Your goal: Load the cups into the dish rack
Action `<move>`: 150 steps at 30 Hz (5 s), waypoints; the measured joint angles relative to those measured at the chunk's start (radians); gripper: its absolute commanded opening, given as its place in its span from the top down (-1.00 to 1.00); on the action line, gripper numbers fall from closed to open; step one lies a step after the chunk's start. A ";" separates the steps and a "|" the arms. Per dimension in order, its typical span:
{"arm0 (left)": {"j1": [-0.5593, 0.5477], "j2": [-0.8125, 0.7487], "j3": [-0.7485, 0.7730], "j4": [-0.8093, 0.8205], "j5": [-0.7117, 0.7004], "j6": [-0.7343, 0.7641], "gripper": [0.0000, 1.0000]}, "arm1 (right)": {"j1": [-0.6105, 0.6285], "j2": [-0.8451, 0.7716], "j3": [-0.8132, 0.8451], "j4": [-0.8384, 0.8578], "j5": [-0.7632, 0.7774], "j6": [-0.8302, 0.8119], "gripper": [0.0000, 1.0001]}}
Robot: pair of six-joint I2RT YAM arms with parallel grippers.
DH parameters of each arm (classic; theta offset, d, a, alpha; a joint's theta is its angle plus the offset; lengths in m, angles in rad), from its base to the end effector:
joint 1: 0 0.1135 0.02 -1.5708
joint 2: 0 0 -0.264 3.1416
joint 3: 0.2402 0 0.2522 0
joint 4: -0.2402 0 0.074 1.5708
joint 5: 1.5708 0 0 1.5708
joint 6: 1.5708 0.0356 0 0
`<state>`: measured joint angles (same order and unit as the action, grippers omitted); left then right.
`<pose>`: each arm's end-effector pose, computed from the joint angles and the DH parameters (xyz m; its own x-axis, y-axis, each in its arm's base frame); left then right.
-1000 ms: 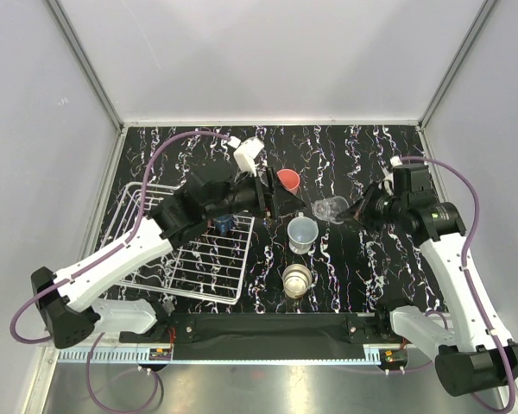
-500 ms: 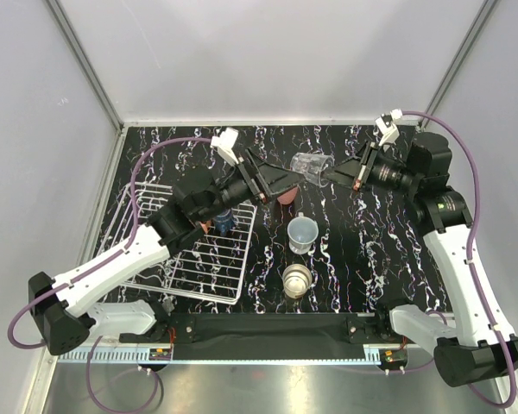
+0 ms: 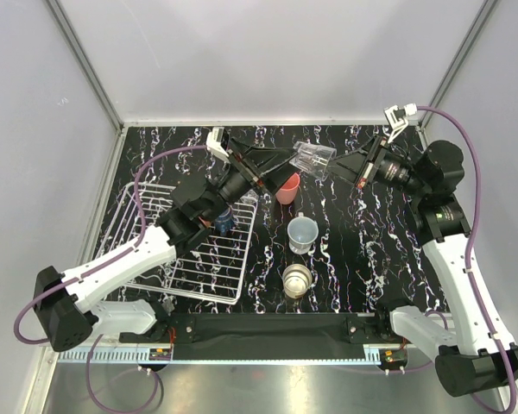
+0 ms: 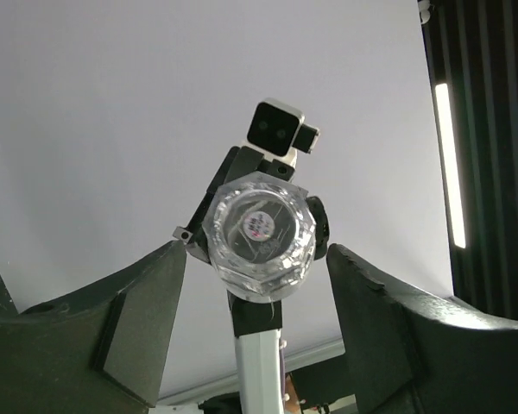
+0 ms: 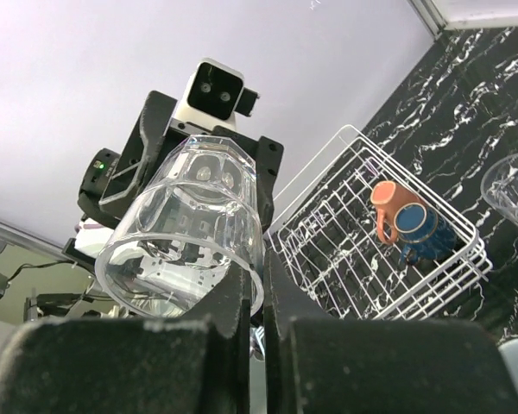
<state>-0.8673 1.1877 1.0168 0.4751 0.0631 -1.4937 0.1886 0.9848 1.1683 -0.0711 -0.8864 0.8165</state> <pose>0.1777 -0.2130 0.4086 -0.7827 -0.6155 -0.0923 0.2548 -0.1815 -0.9498 0.1911 0.0646 0.4480 -0.5621 0.3618 -0.7438 -0.6793 0.3111 0.6646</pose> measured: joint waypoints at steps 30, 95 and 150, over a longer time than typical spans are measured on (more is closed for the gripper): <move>-0.076 0.045 0.136 -0.101 -0.110 0.212 0.06 | 0.000 -0.008 -0.051 0.144 -0.051 0.060 1.00; 0.986 -0.150 -0.338 -0.634 -0.235 1.556 1.00 | 0.001 -0.043 -0.229 -0.527 0.054 -0.314 -0.69; 1.074 0.128 -0.353 -0.439 -0.028 1.685 0.10 | 0.001 -0.059 -0.245 -0.523 0.046 -0.314 -0.69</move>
<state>0.2070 1.3159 0.6636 0.0360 0.0353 0.1913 0.1898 0.9257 0.9230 -0.5945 -0.8406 0.5022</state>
